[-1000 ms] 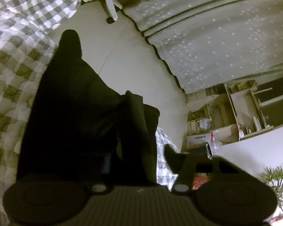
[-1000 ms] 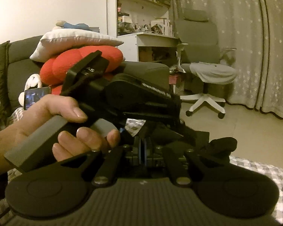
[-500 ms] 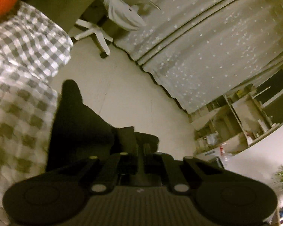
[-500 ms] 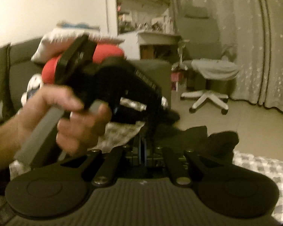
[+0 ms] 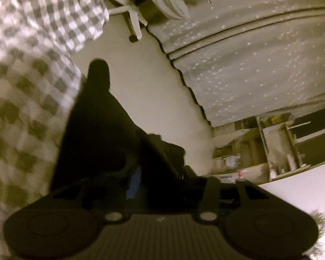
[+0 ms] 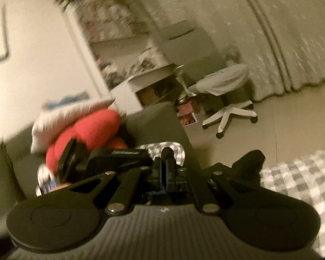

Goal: Fold clothes

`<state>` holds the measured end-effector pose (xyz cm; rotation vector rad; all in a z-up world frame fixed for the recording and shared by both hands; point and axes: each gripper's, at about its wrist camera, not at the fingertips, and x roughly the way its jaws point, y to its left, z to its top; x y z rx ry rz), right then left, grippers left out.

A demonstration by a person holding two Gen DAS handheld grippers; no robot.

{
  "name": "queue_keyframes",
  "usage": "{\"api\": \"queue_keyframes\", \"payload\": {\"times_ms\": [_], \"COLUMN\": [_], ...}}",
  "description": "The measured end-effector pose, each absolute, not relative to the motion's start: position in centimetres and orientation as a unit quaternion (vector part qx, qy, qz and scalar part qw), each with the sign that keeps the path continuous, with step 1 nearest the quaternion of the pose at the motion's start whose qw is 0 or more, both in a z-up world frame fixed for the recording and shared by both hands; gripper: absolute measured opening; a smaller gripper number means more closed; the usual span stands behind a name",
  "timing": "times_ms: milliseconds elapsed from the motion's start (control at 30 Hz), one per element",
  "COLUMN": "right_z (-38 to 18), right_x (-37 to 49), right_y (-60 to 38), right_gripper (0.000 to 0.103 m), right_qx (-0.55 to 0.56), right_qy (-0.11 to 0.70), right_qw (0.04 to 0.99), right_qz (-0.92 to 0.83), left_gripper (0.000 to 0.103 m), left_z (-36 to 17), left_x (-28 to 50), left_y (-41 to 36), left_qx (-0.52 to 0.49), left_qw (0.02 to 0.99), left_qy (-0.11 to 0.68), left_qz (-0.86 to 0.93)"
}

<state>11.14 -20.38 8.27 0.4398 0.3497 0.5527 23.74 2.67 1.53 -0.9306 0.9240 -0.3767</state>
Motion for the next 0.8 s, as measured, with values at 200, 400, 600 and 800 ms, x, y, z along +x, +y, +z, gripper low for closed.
{"api": "queue_keyframes", "payload": {"times_ms": [200, 400, 600, 800], "right_z": [8.4, 8.8, 8.5, 7.9], "right_x": [11.4, 10.6, 10.5, 10.6], "right_y": [-21.5, -20.1, -18.5, -18.0], "right_gripper": [0.004, 0.004, 0.004, 0.004], "right_qx": [0.273, 0.222, 0.170, 0.133], "right_qy": [0.165, 0.154, 0.149, 0.161], "right_qw": [0.915, 0.928, 0.938, 0.942], "right_qz": [0.248, 0.256, 0.262, 0.264], "left_gripper": [0.064, 0.064, 0.031, 0.012], "left_z": [1.4, 1.1, 0.7, 3.7], "left_x": [23.1, 22.5, 22.4, 22.2], "left_y": [1.0, -0.8, -1.0, 1.1], "left_qx": [-0.460, -0.488, -0.492, -0.417], "left_qw": [0.757, 0.739, 0.746, 0.821], "left_qy": [0.421, 0.413, 0.406, 0.352], "left_qz": [-0.197, -0.212, -0.191, -0.165]}}
